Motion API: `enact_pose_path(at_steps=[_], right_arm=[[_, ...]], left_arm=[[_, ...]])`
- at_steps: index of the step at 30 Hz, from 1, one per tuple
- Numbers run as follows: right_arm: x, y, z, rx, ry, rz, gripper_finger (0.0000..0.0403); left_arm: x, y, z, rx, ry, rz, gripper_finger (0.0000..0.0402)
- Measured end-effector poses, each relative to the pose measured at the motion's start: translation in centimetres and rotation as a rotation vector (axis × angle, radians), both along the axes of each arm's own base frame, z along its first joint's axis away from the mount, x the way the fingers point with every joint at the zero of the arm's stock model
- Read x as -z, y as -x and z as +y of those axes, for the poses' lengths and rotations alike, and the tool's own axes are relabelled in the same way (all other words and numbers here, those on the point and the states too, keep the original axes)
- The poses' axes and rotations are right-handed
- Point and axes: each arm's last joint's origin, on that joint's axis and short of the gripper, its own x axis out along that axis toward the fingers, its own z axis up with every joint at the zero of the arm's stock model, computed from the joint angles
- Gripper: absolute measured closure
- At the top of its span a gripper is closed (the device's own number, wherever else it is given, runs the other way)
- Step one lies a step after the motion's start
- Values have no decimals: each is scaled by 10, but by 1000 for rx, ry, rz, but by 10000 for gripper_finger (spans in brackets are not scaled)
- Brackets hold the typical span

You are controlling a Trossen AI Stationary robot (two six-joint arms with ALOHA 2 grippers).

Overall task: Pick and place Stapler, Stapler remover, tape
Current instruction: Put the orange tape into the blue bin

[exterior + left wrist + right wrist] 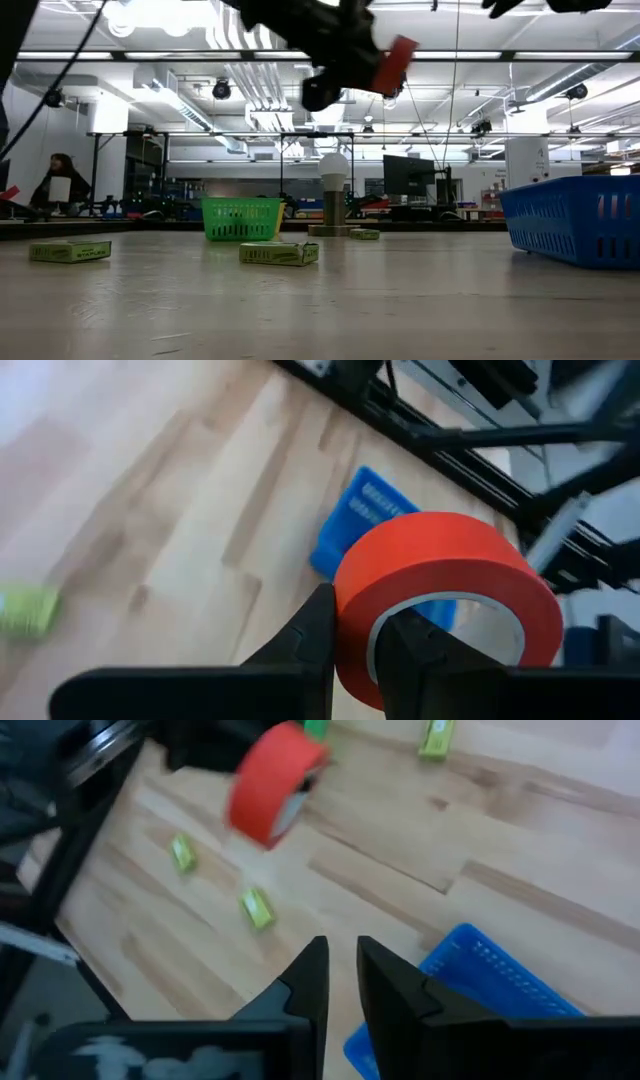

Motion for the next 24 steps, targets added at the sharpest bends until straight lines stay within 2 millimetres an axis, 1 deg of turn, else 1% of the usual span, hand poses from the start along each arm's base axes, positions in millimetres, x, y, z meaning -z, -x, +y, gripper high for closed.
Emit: enact_pose_path(at_steps=[3,6,8,12,15,18,22,24], right_arm=[[0,3,6,-39,26,-2,353],[-5,12,7,-6,45,-24,371],[-12,22,7,-9,67,-72,388],[-23,46,3,44,84,-151,394],[-31,63,-2,58,120,-201,394],[-35,74,-7,66,134,-223,394],[-37,80,-12,63,139,-221,394],[-36,81,-13,58,148,-212,394]], left_arm=[[2,-26,5,-33,-34,18,355],[4,-46,9,-86,-94,39,355],[6,-58,12,-107,-140,40,355],[10,-78,9,-135,-214,24,353],[15,-90,4,-131,-218,17,345],[19,-98,-6,-94,-260,6,340],[20,-106,-23,-37,-394,-14,341],[23,-110,-31,12,-428,-44,341]])
